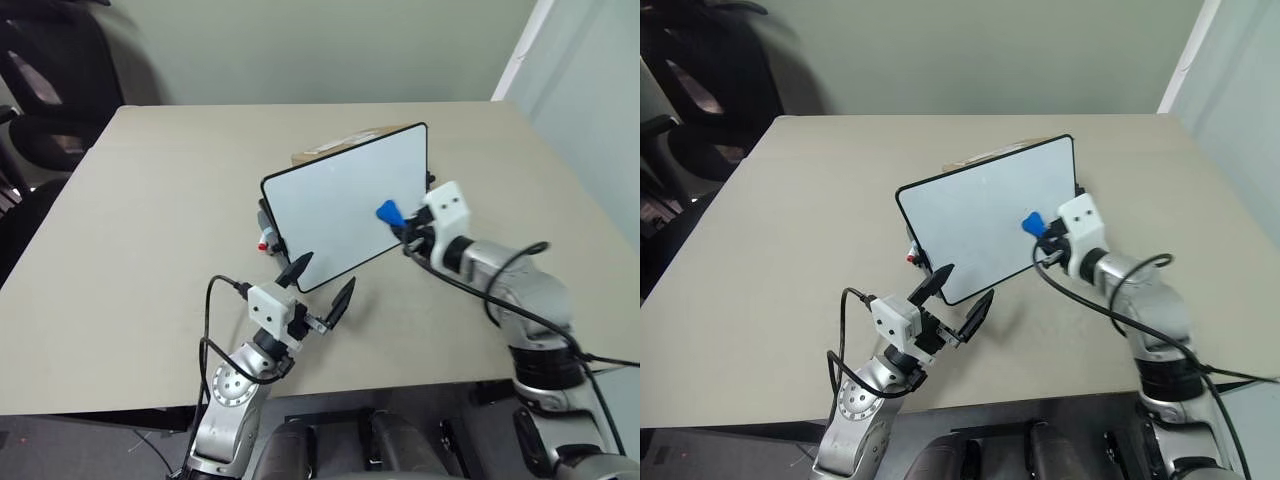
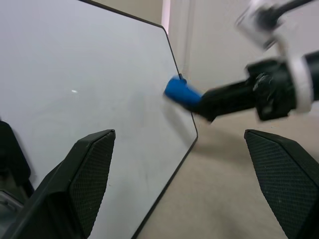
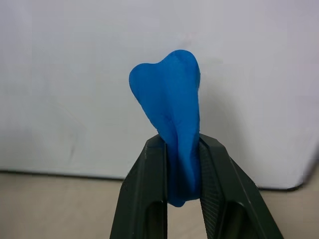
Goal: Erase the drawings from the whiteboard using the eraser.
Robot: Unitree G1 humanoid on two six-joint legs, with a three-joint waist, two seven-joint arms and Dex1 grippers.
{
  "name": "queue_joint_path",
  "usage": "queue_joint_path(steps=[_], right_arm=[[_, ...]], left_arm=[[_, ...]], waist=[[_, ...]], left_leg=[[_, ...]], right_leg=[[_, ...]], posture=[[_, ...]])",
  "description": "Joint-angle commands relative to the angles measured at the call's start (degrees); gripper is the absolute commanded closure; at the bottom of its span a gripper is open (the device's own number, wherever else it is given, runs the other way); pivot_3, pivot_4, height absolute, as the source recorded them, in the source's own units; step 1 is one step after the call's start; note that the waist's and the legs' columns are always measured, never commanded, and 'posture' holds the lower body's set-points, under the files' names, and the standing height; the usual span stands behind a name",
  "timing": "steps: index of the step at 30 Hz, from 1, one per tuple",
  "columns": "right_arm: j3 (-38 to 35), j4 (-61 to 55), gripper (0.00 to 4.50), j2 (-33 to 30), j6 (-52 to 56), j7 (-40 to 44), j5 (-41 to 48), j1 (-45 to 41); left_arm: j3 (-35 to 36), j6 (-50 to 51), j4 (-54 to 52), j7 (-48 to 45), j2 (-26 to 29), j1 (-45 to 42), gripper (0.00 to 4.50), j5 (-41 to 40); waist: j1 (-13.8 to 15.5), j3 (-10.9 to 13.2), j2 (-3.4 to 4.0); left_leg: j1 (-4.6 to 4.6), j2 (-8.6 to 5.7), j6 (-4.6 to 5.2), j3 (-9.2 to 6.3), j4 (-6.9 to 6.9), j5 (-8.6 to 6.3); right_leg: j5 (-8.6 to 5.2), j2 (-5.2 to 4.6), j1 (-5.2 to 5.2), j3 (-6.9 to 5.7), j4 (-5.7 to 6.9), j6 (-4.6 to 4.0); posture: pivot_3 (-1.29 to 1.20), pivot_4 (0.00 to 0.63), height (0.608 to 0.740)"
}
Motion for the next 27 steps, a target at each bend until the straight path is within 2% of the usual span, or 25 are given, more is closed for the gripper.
queue_joint_path(steps=[1,5,10,15,19,21,24,27], right_arm=[[-5.98,-5.14,3.98,-3.26,2.19,0.55,2.22,3.34],[-9.61,-5.0,3.98,-7.81,3.94,0.12,1.49,10.33],[-9.0,-4.4,3.98,-9.26,5.24,-0.11,1.42,16.2],[-6.34,-4.43,2.29,-9.92,4.91,-0.92,-0.26,18.18],[-7.8,-8.9,0.76,-11.15,3.09,1.53,1.66,19.85],[-9.74,-11.32,0.15,-11.77,0.48,2.82,2.5,21.53],[-13.6,-14.62,0.04,-11.34,-6.59,5.67,4.5,24.31],[-13.5,-18.02,0.04,-9.4,-11.15,7.48,7.3,25.39]], left_arm=[[-0.45,-0.98,0.05,-0.33,-0.13,-0.6,0.0,0.77],[-1.0,-1.37,1.45,-0.47,-0.33,-1.16,0.0,1.56],[-1.38,-1.58,2.53,-0.87,-0.5,-1.63,0.0,2.12],[-1.67,-1.79,3.06,-1.09,-0.84,-1.69,0.0,2.73],[-1.47,-1.87,3.0,-1.03,-0.76,-1.56,0.0,2.7],[-1.58,-1.91,2.71,-0.98,-0.8,-1.32,0.0,2.73],[-1.65,-1.81,2.36,-0.85,-0.98,-1.13,0.0,2.57],[-1.57,-1.83,2.37,-0.77,-1.0,-1.13,0.0,2.57]], waist=[[0.12,0.0,0.0],[0.37,0.0,0.0],[0.26,0.0,0.0],[0.21,0.0,0.0],[0.29,0.0,0.01],[0.54,0.0,0.0],[0.62,0.0,0.01],[0.56,0.0,0.0]], left_leg=[[0.0,0.0,0.01,0.01,0.02,-0.06],[0.0,0.0,0.04,0.02,0.03,-0.14],[0.05,0.0,-0.05,0.02,-0.06,-0.26],[0.08,0.0,-0.05,0.02,-0.03,-0.29],[0.08,0.0,0.02,0.01,0.03,-0.32],[0.07,0.0,0.03,0.0,0.03,-0.33],[0.07,-0.01,0.05,0.01,0.05,-0.34],[0.08,-0.01,0.06,0.02,0.08,-0.35]], right_leg=[[-0.03,0.0,0.01,0.0,0.0,-0.05],[-0.18,-0.01,0.04,0.0,0.01,-0.21],[-0.47,0.0,0.0,0.0,0.08,0.38],[-0.51,0.0,0.0,0.0,0.08,0.51],[-0.53,0.0,0.05,0.0,0.07,0.45],[-0.55,0.0,0.08,0.0,0.06,0.41],[-0.61,0.0,0.1,0.0,0.05,0.33],[-0.6,0.0,0.12,0.0,0.04,0.32]], posture=[[0.0,0.15,0.74],[0.0,0.15,0.74],[0.0,0.15,0.74],[0.0,0.15,0.74],[0.0,0.15,0.74],[0.0,0.15,0.74],[0.0,0.15,0.74],[0.0,0.15,0.74]])
